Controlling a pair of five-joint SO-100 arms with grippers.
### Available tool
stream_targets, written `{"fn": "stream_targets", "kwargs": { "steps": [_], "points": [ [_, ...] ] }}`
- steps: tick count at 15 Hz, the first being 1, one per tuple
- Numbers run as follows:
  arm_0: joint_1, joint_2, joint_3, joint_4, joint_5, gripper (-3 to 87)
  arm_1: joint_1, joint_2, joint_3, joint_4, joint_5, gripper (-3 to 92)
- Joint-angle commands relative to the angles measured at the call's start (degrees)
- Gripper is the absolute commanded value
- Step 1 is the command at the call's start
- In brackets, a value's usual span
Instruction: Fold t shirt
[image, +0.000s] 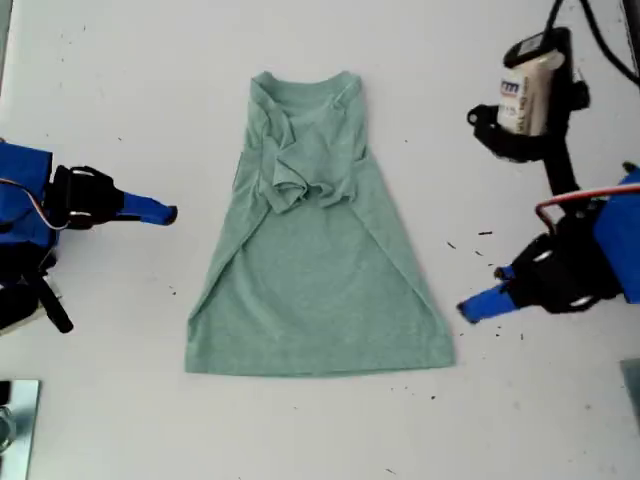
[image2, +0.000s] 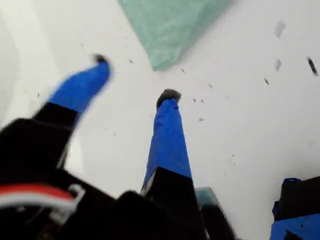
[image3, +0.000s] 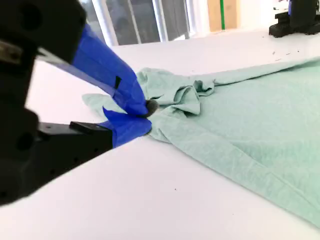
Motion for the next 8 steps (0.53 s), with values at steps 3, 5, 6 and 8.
{"fn": "stream_targets", "kwargs": {
  "steps": [3,5,6,8],
  "points": [
    [1.3,0.5,0.4,0.2,-1.0,-0.1,-2.2,-5.8,-9.8,0.4,1.2,37.8],
    [1.7,0.5,0.4,0.2,-1.0,-0.1,-1.8,-7.3,-9.7,0.4,0.8,37.1],
    [1.8,0.5,0.5,0.2,-1.3,-0.1,-0.9,-9.8,-7.8,0.4,0.7,36.8],
    [2.4,0.5,0.5,0.3,-1.9,-0.1,1.1,-16.9,-1.4,-2.0,0.8,36.3]
  ]
}}
